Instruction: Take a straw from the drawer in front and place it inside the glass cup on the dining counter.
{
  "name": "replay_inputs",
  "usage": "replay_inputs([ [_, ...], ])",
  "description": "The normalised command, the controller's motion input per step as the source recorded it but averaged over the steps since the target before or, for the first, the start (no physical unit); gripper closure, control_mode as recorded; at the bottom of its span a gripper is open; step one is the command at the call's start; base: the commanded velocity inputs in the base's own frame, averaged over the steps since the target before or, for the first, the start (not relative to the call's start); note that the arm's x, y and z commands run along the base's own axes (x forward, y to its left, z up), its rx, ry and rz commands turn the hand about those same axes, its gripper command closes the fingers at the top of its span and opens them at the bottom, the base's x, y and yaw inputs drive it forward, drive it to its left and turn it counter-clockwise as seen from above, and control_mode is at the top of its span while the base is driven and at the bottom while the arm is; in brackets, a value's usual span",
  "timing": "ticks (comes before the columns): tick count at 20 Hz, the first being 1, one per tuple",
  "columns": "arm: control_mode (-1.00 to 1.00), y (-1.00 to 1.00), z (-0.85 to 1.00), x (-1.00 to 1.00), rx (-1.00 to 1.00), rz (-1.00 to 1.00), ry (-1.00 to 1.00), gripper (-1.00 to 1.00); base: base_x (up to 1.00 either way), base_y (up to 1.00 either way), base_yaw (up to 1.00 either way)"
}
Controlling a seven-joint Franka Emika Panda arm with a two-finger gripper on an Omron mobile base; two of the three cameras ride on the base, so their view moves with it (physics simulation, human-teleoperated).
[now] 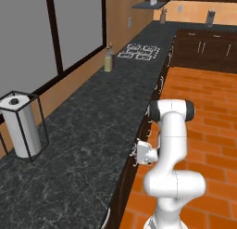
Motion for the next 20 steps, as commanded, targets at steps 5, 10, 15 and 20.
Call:
replay_inputs([
  [5,-1.0,-0.56,0.13,-0.6,0.0,0.0,0.0,1.0,0.0,0.0,0.0],
  [10,-1.0,-0.87,0.09,-0.79,0.02,0.0,0.0,1.0,0.0,0.0,0.0],
  [15,-1.0,-1.0,0.09,-0.88,0.06,0.0,0.0,1.0,0.0,0.0,0.0],
  [20,-1.0,-1.0,0.04,-0.82,0.05,0.0,0.0,1.0,0.0,0.0,0.0],
])
